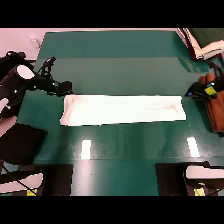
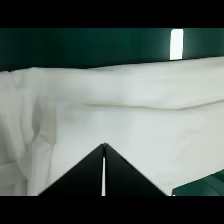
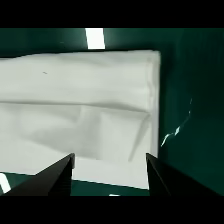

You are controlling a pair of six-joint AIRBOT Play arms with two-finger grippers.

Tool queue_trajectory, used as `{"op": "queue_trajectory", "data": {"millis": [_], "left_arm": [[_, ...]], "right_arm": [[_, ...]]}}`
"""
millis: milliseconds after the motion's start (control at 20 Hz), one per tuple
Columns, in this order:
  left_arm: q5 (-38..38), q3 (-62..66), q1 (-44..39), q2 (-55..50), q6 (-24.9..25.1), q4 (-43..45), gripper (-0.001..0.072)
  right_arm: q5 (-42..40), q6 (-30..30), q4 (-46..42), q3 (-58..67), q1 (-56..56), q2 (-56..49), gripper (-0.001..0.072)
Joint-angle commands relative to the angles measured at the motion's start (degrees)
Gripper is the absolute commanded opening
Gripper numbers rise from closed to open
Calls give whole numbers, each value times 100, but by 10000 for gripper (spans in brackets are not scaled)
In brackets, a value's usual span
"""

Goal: Fold the shirts.

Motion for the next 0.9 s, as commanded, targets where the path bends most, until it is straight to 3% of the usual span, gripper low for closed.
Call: {"op": "queue_trajectory", "data": {"millis": [0,200,500,550,600,650,700,850], "left_arm": [[72,13,-240,-26,-17,-243,29],[402,9,-1019,-31,-140,-243,28],[1150,39,-1961,-229,-481,-267,28],[1167,116,-2048,-352,-492,-321,28],[1178,240,-2131,-514,-492,-396,28],[1178,387,-2203,-686,-490,-450,28],[1169,584,-2284,-905,-492,-470,29],[1165,1172,-2529,-1587,-492,-496,28]], "right_arm": [[-7,-407,734,-522,-968,-179,529],[-46,-813,1414,-1130,-1362,-791,529],[-374,-940,1711,-1169,-636,-1335,511],[-442,-1005,1698,-1169,-507,-1327,436],[-490,-1064,1703,-1169,-389,-1268,279],[-520,-1180,1703,-1169,-289,-1150,76],[-562,-1204,1707,-1165,-227,-973,19],[-400,-1189,1707,-763,9,-280,18]]}}
